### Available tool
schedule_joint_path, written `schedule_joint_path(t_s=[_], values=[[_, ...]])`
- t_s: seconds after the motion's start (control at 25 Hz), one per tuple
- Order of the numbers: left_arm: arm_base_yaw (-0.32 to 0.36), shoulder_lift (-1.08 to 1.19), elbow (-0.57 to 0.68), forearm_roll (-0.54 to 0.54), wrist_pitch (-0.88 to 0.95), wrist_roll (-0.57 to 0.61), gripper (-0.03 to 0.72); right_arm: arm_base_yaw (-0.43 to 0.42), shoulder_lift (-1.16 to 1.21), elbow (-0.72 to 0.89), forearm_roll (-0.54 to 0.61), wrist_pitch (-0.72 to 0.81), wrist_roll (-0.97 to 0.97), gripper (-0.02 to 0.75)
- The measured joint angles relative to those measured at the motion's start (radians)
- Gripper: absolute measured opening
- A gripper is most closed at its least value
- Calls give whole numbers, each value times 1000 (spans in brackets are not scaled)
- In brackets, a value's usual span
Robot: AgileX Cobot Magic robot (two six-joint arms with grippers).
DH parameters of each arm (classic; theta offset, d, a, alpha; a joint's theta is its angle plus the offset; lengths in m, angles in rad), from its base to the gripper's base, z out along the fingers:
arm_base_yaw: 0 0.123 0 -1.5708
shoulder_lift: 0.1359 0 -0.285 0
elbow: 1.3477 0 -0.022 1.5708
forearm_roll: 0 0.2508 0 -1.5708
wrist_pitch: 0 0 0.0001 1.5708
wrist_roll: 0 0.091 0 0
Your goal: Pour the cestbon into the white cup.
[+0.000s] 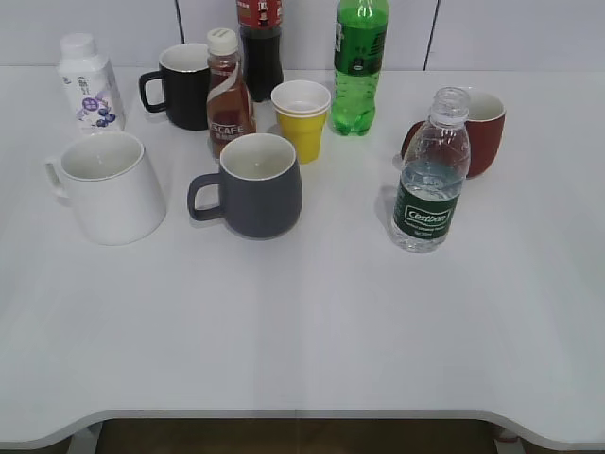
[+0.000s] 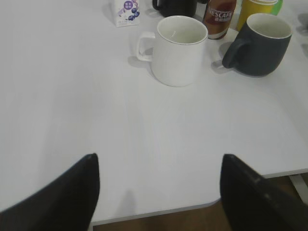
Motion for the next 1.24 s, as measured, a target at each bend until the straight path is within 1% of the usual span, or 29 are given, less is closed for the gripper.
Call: schedule_joint_path(t_s=[0.08, 0.12, 0.16, 0.32, 0.4, 0.48, 0.84, 1.24], values=[[22, -6, 0, 0, -1, 0, 566, -23, 0, 0, 0, -1, 0, 576], [51, -17, 0, 0, -1, 0, 558, -49, 0, 0, 0, -2, 0, 576], [82, -25, 0, 0, 0, 0, 548, -89, 0, 0, 0, -2, 0, 576], [248, -32, 0, 1, -1, 0, 499, -267, -40, 0, -1, -5, 0, 576], [292, -32, 2, 1, -1, 0, 475, -324, -57, 0, -1, -5, 1, 576], [301, -32, 2, 1, 0, 0, 452, -343, -60, 0, -3, -6, 2, 576], [288, -32, 2, 1, 0, 0, 347, -348, -60, 0, -2, -6, 2, 575], [288, -32, 2, 1, 0, 0, 323, -348, -60, 0, -2, -6, 3, 575]])
